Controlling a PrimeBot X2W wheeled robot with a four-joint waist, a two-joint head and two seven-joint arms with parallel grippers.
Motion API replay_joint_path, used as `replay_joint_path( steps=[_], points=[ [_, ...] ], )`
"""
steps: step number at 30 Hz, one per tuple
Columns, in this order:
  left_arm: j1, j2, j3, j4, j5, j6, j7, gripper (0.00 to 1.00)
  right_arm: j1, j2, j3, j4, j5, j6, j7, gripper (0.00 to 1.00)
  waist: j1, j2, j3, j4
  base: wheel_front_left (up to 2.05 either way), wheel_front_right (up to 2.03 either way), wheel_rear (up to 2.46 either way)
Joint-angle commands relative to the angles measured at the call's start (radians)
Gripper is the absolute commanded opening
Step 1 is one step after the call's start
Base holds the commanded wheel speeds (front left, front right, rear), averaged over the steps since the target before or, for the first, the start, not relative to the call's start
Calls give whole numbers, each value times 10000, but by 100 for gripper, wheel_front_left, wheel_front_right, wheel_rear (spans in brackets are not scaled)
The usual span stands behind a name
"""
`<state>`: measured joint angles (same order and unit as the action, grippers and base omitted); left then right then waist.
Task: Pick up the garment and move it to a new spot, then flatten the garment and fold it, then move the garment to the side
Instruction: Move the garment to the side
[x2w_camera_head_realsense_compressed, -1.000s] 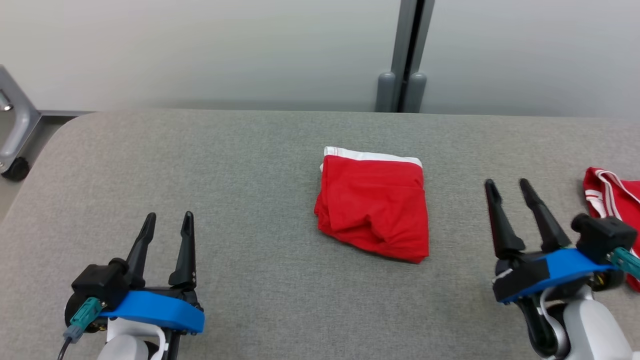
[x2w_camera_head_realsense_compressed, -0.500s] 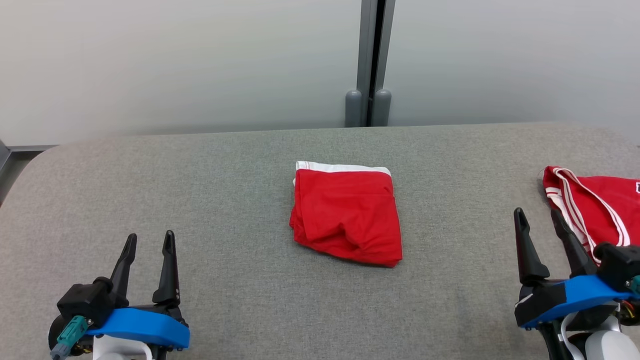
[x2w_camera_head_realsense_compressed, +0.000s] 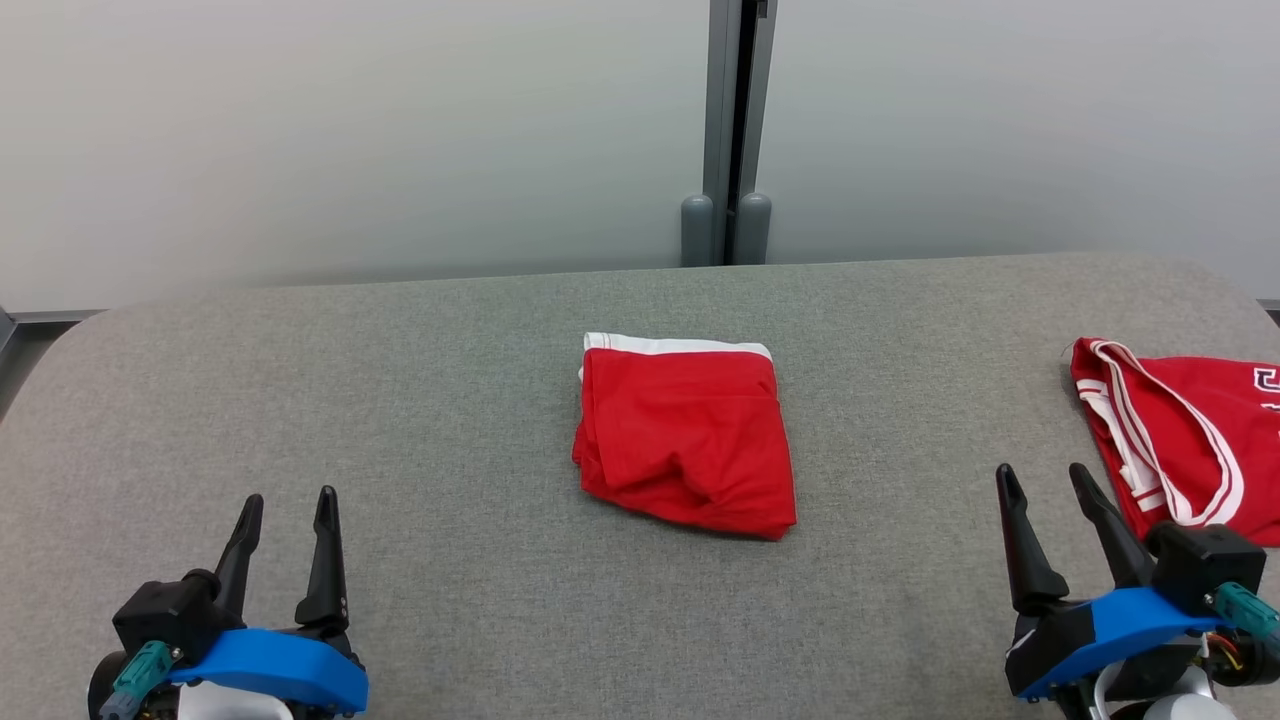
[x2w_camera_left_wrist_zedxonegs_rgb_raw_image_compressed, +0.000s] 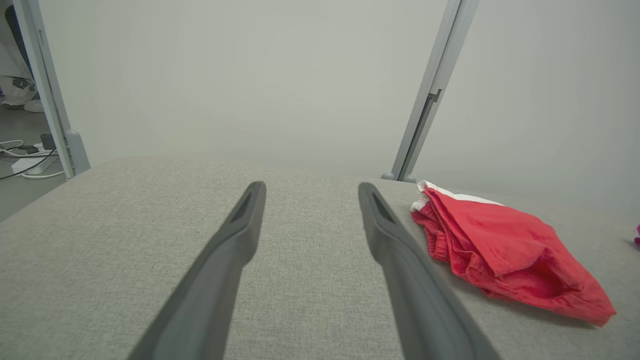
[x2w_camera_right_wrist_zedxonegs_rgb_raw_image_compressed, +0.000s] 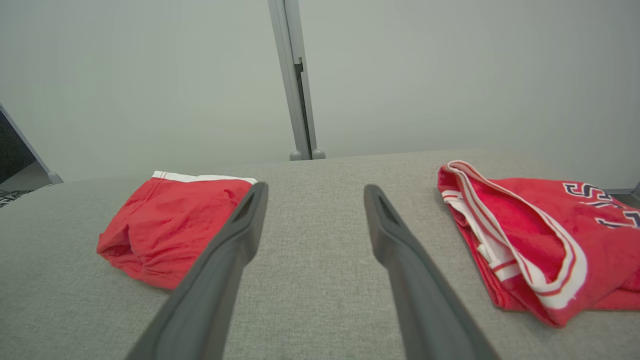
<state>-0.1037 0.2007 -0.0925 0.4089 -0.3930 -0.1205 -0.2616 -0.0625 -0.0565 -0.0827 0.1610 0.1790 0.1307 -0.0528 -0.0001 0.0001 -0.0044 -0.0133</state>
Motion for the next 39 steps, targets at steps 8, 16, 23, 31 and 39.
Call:
replay_joint_path(
  steps=[8, 16, 23, 31, 39],
  points=[
    [-164, 95, -32, 165, 59, 30, -44, 100, 144, 51, 13, 82, 147, 1, 1, 100, 1, -1, -34, 28, 0, 0, 0],
    [-221, 132, -76, 199, 35, 23, -44, 100, 61, 60, -7, 136, 155, 1, 72, 100, 1, -1, 37, 89, 0, 0, 0],
    [-314, 163, -78, 62, 69, 57, -44, 100, -1069, 54, 631, 379, 547, 2, 1041, 100, 1, -1, 337, 68, 0, 0, 0],
    [-715, 136, -248, -68, 98, 18, -44, 100, -3554, 56, 1039, 2220, 1826, 2, 3798, 100, 1, -1, 843, 297, 0, 0, 0],
    [-1300, -9, -599, -159, 168, -48, -44, 100, -5624, 52, 1080, 5211, 2598, 1, 4207, 100, 1, -1, 1448, 916, 0, 0, 0]
  ],
)
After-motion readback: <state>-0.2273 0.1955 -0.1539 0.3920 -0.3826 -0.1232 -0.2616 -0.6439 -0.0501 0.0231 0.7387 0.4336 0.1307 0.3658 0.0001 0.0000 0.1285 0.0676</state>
